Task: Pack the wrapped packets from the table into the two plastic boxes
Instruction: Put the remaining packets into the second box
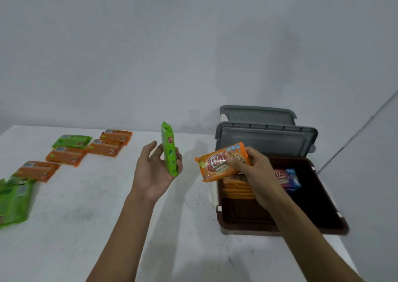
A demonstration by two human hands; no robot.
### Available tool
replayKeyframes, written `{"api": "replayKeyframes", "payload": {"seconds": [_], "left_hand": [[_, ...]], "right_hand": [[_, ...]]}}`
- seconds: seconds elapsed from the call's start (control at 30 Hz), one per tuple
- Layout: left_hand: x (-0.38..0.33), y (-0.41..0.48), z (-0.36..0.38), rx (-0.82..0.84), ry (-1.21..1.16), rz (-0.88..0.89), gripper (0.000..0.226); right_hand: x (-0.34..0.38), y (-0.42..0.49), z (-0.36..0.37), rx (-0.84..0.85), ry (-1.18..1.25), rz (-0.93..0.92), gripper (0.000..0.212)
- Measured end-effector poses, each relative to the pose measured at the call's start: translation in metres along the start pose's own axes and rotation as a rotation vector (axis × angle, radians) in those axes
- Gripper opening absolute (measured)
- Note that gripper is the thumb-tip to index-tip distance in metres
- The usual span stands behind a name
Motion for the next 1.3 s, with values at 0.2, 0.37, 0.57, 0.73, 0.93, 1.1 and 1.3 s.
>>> {"api": "replayKeyframes", "payload": {"seconds": [0.2, 0.37, 0.57, 0.73, 0.93, 1.1, 1.3], "left_hand": [[0.046, 0.005, 0.036, 0.003, -0.014, -0.060, 0.064], [0.074, 0.006, 0.050, 0.012, 0.022, -0.040, 0.096], [0.093, 0.002, 0.059, 0.057, 0.040, -0.047, 0.057], [0.101, 0.003, 0.058, 0.016, 0.241, -0.026, 0.050], [0.110, 0.013, 0.051, -0.075, 0.451, 0.138, 0.033], [0.119, 0.017, 0.047, -0.120, 0.563, 0.221, 0.030], [0.123, 0.019, 0.045, -0.110, 0.703, 0.278, 0.021]], "right_hand": [[-0.011, -0.012, -0.056, -0.041, 0.057, 0.076, 0.033], [-0.016, -0.022, -0.085, -0.030, 0.092, 0.124, 0.037], [-0.020, -0.031, -0.113, -0.008, 0.081, 0.168, 0.043], [-0.025, -0.033, -0.131, 0.036, 0.054, 0.236, 0.043], [-0.034, -0.034, -0.144, 0.035, -0.130, 0.273, 0.045], [-0.040, -0.032, -0.152, 0.052, -0.268, 0.325, 0.043], [-0.056, -0.025, -0.159, 0.050, -0.441, 0.423, 0.048]]}}
Point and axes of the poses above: each hand's wrist, its own y-axis towards the middle knuckle, its own z-axis out of the palm, x = y × z, the point moved 3 cm from there along y, towards the middle knuckle
